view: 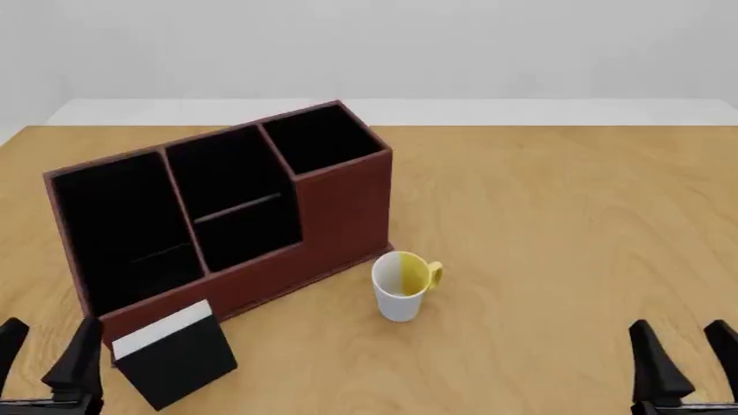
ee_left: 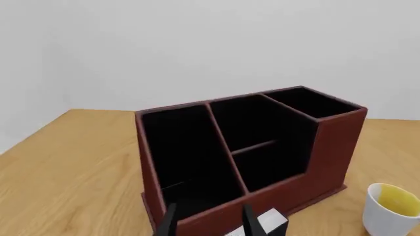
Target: Pick up the book and place it in the front compartment of the caddy.
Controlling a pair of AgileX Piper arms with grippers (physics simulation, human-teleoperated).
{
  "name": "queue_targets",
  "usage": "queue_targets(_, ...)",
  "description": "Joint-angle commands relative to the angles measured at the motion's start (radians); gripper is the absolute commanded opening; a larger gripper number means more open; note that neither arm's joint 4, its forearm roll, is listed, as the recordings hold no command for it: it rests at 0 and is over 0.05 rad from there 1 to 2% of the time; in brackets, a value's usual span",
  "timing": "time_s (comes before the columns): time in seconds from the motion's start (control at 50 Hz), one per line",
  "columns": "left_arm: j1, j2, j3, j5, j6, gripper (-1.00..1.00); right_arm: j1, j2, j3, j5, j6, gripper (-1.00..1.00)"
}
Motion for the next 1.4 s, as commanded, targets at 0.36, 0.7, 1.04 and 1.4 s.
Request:
queue_targets(0.36,-0.029,0.013,-0.002,-0.001,0.022,1.00,0.006,0.012,-0.004,-0.009,0.000,1.00)
queue_targets(0.7,-0.083,0.004,-0.350,0.297,-0.015,1.00,0.007,0.020,-0.008,-0.018,0.008,1.00)
queue_targets(1.04,-0.349,0.245,-0.785,0.714,0.115,1.00,0.017,0.006,-0.017,-0.002,0.017,1.00)
queue_targets(1.4,-0.626,0.624,-1.224,1.192,0.362,1.00,0.026,0.016,-0.019,-0.009,0.023,1.00)
